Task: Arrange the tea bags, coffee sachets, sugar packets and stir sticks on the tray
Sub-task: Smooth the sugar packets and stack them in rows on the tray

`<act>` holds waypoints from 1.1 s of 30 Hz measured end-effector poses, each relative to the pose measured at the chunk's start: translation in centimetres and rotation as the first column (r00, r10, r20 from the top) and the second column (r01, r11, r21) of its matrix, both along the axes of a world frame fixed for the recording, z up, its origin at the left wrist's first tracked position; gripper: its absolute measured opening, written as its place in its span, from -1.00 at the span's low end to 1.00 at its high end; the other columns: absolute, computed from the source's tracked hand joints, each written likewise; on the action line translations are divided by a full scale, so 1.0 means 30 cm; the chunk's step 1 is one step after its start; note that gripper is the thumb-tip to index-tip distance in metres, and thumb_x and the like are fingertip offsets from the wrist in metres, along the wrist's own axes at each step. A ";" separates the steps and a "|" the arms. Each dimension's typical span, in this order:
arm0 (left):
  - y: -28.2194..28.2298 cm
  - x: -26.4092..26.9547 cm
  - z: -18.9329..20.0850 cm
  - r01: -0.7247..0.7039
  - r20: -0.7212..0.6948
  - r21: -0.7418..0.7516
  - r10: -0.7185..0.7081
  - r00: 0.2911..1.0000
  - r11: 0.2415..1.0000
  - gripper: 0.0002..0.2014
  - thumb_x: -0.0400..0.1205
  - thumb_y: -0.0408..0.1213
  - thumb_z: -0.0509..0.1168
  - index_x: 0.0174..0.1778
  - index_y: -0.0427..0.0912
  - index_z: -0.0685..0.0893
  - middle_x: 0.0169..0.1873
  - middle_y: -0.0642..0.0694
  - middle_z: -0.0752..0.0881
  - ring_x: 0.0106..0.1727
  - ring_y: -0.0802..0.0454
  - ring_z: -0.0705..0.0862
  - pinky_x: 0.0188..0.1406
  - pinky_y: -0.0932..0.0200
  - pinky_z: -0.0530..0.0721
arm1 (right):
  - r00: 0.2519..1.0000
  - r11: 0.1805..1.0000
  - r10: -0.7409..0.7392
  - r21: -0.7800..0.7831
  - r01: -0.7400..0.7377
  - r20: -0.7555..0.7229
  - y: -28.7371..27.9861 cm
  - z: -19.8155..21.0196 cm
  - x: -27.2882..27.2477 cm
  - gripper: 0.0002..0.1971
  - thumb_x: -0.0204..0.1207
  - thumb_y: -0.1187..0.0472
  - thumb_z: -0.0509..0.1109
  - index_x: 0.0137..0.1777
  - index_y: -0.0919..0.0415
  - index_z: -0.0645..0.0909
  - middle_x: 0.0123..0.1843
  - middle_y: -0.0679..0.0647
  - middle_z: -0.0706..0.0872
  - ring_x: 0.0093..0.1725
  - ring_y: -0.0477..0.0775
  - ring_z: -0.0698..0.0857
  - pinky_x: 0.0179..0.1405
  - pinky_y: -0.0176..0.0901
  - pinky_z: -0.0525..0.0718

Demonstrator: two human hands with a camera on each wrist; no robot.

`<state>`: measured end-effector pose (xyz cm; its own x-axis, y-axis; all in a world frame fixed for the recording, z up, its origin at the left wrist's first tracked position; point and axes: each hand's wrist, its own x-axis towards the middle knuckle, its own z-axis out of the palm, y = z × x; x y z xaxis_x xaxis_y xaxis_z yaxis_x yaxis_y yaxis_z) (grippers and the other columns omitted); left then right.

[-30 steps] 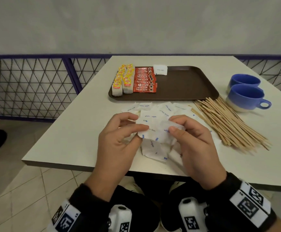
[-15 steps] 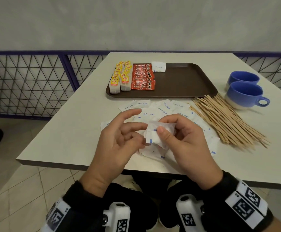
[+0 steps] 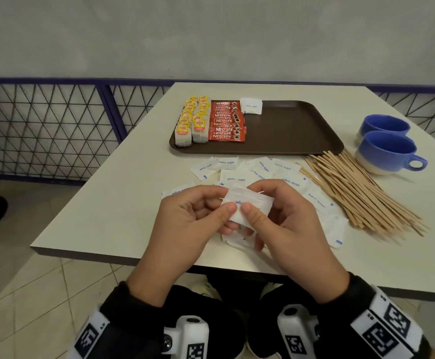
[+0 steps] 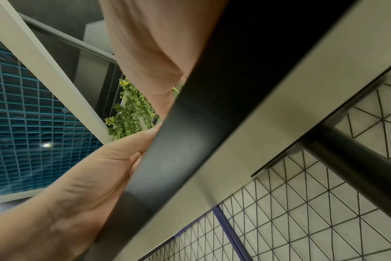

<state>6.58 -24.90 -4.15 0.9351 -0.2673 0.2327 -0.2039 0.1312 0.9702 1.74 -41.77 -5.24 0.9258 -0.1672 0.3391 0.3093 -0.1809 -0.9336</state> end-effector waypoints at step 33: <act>0.178 0.120 -0.022 -0.389 0.210 0.176 0.352 0.912 0.904 -0.82 0.49 -0.36 0.59 -0.32 0.03 0.85 -0.35 -0.04 0.82 -0.34 -0.02 0.71 -0.27 0.39 0.61 | 0.850 0.778 -0.068 -0.561 -0.282 -0.522 -0.253 0.506 0.385 -0.81 0.49 -0.01 0.56 0.04 0.00 0.78 -0.12 -0.02 0.87 -0.21 -0.02 0.72 -0.21 -0.22 0.67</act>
<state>10.17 -19.55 -4.80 0.9274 0.0311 0.3728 -0.3610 -0.1876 0.9135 13.27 -49.35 9.94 0.9850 0.0189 -0.1716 -0.1007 -0.7445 -0.6600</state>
